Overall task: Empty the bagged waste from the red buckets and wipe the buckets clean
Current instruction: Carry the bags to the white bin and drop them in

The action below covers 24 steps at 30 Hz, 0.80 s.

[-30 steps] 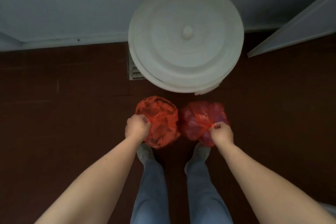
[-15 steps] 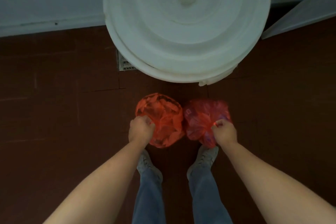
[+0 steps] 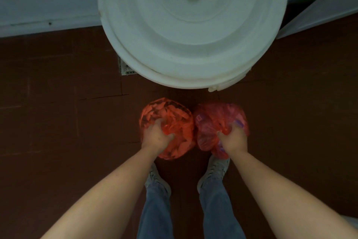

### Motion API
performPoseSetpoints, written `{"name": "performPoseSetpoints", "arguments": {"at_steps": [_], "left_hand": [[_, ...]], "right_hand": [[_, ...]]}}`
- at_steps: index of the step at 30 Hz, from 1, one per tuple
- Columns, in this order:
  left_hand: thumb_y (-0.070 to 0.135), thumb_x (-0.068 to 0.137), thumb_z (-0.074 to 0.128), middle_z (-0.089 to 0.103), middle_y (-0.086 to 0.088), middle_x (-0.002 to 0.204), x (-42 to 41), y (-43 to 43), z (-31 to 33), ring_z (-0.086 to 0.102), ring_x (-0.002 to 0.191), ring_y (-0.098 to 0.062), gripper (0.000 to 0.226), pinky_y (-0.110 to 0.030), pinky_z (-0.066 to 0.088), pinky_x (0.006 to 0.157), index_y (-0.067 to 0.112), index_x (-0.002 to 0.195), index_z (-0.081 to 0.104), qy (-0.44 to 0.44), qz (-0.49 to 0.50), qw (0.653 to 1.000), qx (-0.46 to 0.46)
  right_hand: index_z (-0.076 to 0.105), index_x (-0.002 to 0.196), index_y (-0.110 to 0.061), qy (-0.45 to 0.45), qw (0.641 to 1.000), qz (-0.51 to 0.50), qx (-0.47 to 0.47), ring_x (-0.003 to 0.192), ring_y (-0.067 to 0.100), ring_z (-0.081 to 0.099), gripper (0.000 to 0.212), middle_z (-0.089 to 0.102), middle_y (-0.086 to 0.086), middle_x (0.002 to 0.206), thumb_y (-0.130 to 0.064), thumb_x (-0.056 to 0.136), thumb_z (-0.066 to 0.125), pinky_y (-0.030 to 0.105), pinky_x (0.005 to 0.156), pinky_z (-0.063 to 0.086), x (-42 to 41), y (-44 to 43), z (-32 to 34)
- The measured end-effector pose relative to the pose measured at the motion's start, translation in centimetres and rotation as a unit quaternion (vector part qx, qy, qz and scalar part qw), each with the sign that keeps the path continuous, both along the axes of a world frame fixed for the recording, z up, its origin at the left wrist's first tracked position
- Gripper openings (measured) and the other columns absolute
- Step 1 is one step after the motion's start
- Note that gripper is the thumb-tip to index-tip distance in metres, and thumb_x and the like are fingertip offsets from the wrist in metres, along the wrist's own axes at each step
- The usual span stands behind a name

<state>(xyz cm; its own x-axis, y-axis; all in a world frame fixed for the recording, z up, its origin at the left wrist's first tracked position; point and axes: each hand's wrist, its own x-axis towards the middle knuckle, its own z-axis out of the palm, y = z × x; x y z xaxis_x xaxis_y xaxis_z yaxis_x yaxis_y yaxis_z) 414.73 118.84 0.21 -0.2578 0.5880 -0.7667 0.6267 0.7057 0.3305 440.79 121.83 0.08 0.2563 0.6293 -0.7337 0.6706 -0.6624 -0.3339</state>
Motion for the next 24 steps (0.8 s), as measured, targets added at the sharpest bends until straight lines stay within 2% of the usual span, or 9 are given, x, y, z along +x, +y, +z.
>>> {"name": "performPoseSetpoints", "arguments": {"at_steps": [5,11,13,15,17,19,22,24], "left_hand": [[0.045,0.080,0.076,0.055,-0.009,0.137,1.1,1.3,2.4,0.050,0.128,-0.030,0.074,-0.041,0.042,0.109,0.021,0.144,0.048,0.006,-0.043,0.999,0.013],[0.045,0.082,0.073,0.060,-0.006,0.134,2.1,4.6,8.6,0.053,0.126,-0.028,0.064,-0.038,0.042,0.107,0.022,0.139,0.054,0.018,-0.091,0.995,0.047],[0.043,0.082,0.072,0.066,0.000,0.123,2.6,5.8,11.3,0.059,0.119,-0.023,0.052,-0.032,0.046,0.100,0.024,0.130,0.061,0.021,-0.085,0.994,0.064],[0.041,0.083,0.069,0.069,0.005,0.108,3.3,7.1,14.3,0.064,0.107,-0.019,0.042,-0.025,0.046,0.085,0.025,0.122,0.065,0.023,-0.081,0.994,0.070],[0.040,0.085,0.066,0.067,0.008,0.102,4.0,8.5,17.4,0.064,0.102,-0.017,0.037,-0.024,0.044,0.079,0.026,0.119,0.065,0.021,-0.073,0.995,0.065],[0.036,0.087,0.061,0.068,0.005,0.104,4.4,10.4,20.2,0.064,0.103,-0.020,0.029,-0.026,0.048,0.079,0.025,0.113,0.066,0.025,-0.076,0.995,0.065],[0.029,0.088,0.054,0.068,-0.002,0.113,4.7,13.8,24.0,0.063,0.107,-0.026,0.024,-0.031,0.050,0.086,0.025,0.110,0.065,0.032,-0.088,0.994,0.063],[0.027,0.089,0.052,0.066,-0.003,0.118,4.6,16.5,25.5,0.062,0.109,-0.026,0.028,-0.034,0.051,0.092,0.025,0.115,0.064,0.032,-0.073,0.994,0.072]], "right_hand": [[0.051,0.142,-0.009,-0.006,1.000,0.025,0.010,0.115,0.033,0.063,0.063,0.064,0.019,0.125,-0.035,0.089,0.073,0.043,0.103,0.049,0.0,1.3,2.3],[0.059,0.135,-0.005,0.000,0.999,-0.001,0.047,0.123,0.033,0.058,0.054,0.063,0.018,0.131,-0.030,0.089,0.074,0.035,0.103,0.044,0.3,3.8,8.5],[0.062,0.132,-0.006,0.007,0.999,-0.015,0.048,0.121,0.031,0.060,0.049,0.065,0.015,0.129,-0.030,0.091,0.073,0.033,0.100,0.044,0.7,4.8,11.0],[0.065,0.126,-0.010,0.008,0.999,-0.013,0.049,0.119,0.029,0.061,0.042,0.068,0.011,0.126,-0.032,0.092,0.070,0.031,0.096,0.045,1.2,5.9,13.7],[0.067,0.121,-0.013,0.013,0.999,-0.009,0.048,0.117,0.028,0.062,0.035,0.070,0.007,0.122,-0.033,0.092,0.068,0.029,0.092,0.044,1.4,7.4,16.4],[0.069,0.116,-0.016,0.030,0.998,-0.006,0.053,0.116,0.027,0.063,0.029,0.071,0.004,0.117,-0.033,0.093,0.066,0.028,0.089,0.043,1.3,9.5,19.2],[0.070,0.096,-0.025,0.075,0.995,-0.004,0.071,0.106,0.024,0.067,0.010,0.072,-0.004,0.097,-0.033,0.093,0.065,0.026,0.079,0.043,0.6,12.7,22.9],[0.071,0.098,-0.021,0.093,0.992,0.001,0.081,0.102,0.025,0.068,0.013,0.073,0.000,0.098,-0.031,0.093,0.064,0.028,0.079,0.046,-0.1,14.7,24.2]]}}
